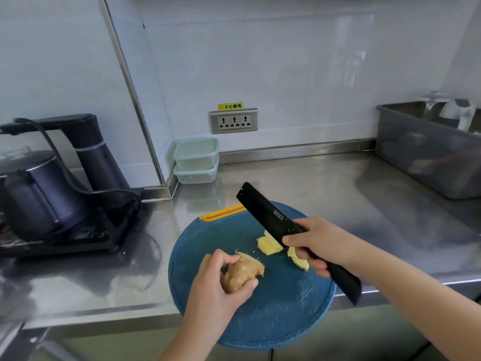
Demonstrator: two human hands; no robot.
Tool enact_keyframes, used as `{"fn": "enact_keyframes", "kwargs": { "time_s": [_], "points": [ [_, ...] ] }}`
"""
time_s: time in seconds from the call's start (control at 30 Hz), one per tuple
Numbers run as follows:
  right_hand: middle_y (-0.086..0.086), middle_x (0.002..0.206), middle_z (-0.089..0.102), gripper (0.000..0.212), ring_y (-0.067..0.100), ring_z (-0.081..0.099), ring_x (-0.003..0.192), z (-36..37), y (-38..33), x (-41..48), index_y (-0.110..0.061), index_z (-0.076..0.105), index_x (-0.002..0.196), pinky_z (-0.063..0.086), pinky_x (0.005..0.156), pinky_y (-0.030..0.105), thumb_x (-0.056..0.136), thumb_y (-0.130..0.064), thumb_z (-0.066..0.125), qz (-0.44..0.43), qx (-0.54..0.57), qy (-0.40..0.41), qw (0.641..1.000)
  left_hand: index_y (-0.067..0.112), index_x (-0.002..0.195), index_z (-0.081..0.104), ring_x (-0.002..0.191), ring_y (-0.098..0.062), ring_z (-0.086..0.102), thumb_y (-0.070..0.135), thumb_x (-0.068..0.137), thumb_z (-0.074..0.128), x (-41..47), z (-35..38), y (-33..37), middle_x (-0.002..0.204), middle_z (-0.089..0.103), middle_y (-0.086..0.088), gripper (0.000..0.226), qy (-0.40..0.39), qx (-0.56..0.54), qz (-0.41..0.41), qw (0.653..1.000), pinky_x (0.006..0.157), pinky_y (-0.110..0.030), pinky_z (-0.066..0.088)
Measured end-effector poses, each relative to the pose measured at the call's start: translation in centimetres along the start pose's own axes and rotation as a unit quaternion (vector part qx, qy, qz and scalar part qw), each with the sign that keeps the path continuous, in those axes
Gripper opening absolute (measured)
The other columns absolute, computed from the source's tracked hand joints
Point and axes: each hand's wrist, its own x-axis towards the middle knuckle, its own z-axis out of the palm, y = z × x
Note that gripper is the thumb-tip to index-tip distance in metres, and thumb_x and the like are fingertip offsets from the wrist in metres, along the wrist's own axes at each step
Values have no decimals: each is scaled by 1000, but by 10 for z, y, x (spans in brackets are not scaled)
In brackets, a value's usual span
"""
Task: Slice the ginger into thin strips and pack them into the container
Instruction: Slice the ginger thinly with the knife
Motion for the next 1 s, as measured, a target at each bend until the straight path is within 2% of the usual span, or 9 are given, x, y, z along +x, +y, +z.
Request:
{"fn": "enact_keyframes", "kwargs": {
  "time_s": [0.13,0.27,0.33,0.43,0.47,0.63,0.7,0.8,1.0],
  "points": [
    [7,54,47,21,13,29,35,-9,1,-1,-5,48,82,31,35,22,97,-18,52,30,35,-7,999,39,91,52,87,-10,63,49,62,77,0,1,1,100,53,16,39,0,6,1,1000,70,-27,52],
    [13,60,52,18,13,29,35,-11,-2,-2,-1,47,110,30,35,22,99,-16,48,17,38,-20,999,38,91,52,87,-9,62,46,64,78,-1,0,2,100,53,16,39,3,10,3,1000,70,-26,52],
    [12,58,52,20,13,29,34,-12,-3,-2,2,49,108,31,34,21,99,-16,48,14,25,-27,999,38,91,52,87,-8,62,46,64,78,-2,1,1,100,53,17,39,2,14,3,1000,70,-26,52],
    [6,42,48,30,16,33,31,-12,-3,0,-1,49,77,32,38,22,100,-20,47,17,-36,0,999,37,91,52,87,-7,62,43,65,80,-2,0,2,100,54,17,39,3,17,5,1000,70,-23,51],
    [5,39,48,32,17,35,30,-11,-3,2,-3,48,73,34,40,22,100,-21,46,15,-63,23,998,37,91,52,88,-7,62,42,65,80,-2,0,2,100,54,16,39,3,18,5,1000,70,-22,50],
    [4,53,57,41,12,38,29,13,-3,-4,-7,50,92,34,36,19,100,-44,37,-31,-172,135,975,36,91,54,87,-5,61,40,64,81,-2,-1,3,98,55,16,39,2,16,10,1000,68,-20,49],
    [2,59,52,43,8,38,35,26,1,-14,-9,46,91,34,40,21,99,-49,33,-76,-189,144,968,36,91,54,85,-6,62,38,63,83,-2,0,2,96,55,15,39,4,13,14,1000,68,-23,50],
    [-4,60,46,35,11,41,47,46,13,-31,-18,37,85,32,46,24,98,-49,28,-129,-288,148,937,38,89,53,81,-7,63,40,62,83,-2,1,1,95,54,15,40,9,10,21,1000,66,-25,50],
    [-3,71,53,41,19,53,67,63,28,-48,-26,30,93,42,61,34,86,-61,8,-143,-383,121,905,35,86,51,78,-6,62,50,59,76,-2,2,3,94,54,13,40,17,29,31,999,65,-26,51]
  ]
}}
